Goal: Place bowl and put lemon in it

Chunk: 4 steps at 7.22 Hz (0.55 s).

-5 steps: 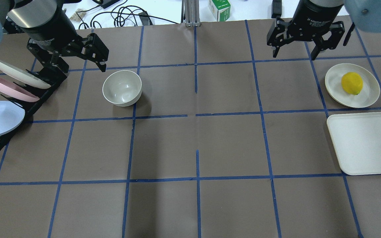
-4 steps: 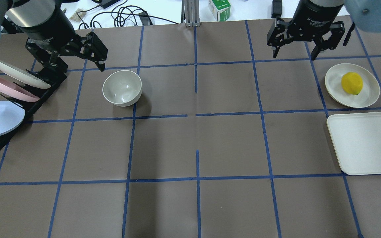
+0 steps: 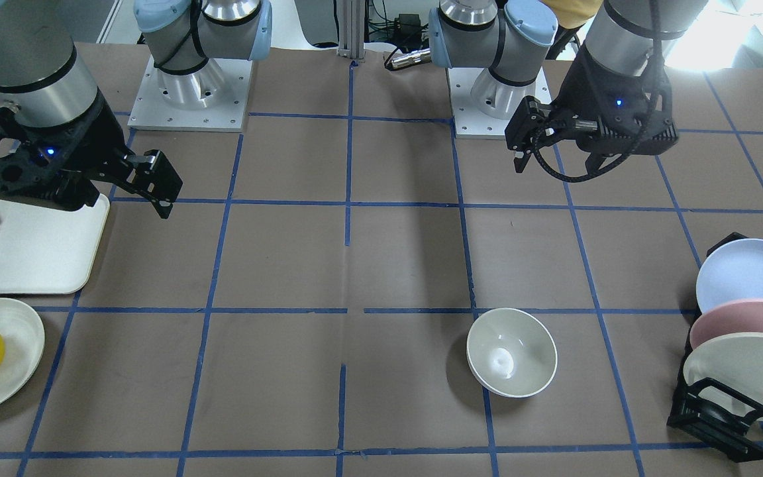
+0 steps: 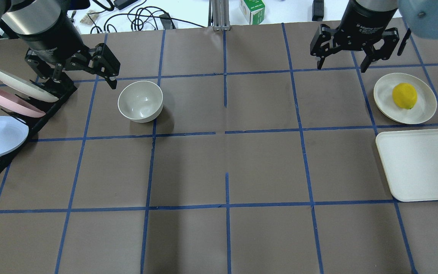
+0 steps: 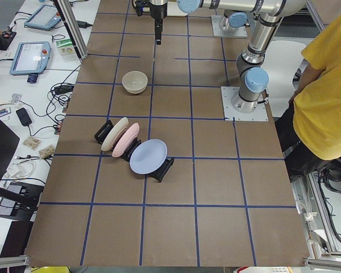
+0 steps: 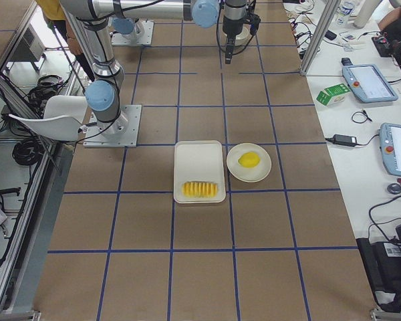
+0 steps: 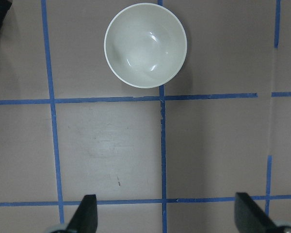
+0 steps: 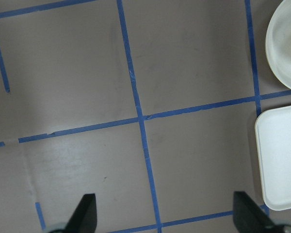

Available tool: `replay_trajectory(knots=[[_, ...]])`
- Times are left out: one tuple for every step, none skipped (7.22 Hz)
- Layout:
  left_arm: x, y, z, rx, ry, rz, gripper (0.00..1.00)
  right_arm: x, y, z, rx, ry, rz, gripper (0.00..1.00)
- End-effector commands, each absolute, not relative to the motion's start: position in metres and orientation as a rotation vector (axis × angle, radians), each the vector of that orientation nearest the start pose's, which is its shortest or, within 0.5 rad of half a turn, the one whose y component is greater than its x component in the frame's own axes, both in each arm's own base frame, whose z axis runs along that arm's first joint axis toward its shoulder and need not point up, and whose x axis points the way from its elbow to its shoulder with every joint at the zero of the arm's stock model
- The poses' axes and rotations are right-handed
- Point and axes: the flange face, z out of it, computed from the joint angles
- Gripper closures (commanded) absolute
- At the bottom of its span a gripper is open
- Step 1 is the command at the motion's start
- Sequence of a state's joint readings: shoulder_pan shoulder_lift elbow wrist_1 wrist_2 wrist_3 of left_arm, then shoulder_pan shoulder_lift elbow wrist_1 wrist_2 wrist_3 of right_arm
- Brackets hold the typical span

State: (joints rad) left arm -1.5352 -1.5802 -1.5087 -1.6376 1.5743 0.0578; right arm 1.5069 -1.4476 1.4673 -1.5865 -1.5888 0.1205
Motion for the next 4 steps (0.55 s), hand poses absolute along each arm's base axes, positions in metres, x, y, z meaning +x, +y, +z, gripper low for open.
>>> replay_trajectory(knots=[[-0.112,-0.503,0.479,0.061,3.117,0.105,0.0,-0.024,-0.573,0.45,0.43,3.123,0.078,0.0],[-0.105,-0.537,0.45,0.044,3.123,0.081,0.0,-0.081,-0.576,0.436,0.41,3.114,0.104,0.0],[-0.084,-0.574,0.412,-0.004,3.143,0.07,0.0,-0.113,-0.577,0.425,0.366,3.107,0.131,0.0],[-0.055,-0.612,0.366,0.001,3.205,0.04,0.0,-0.133,-0.593,0.403,0.269,3.127,0.092,0.0]])
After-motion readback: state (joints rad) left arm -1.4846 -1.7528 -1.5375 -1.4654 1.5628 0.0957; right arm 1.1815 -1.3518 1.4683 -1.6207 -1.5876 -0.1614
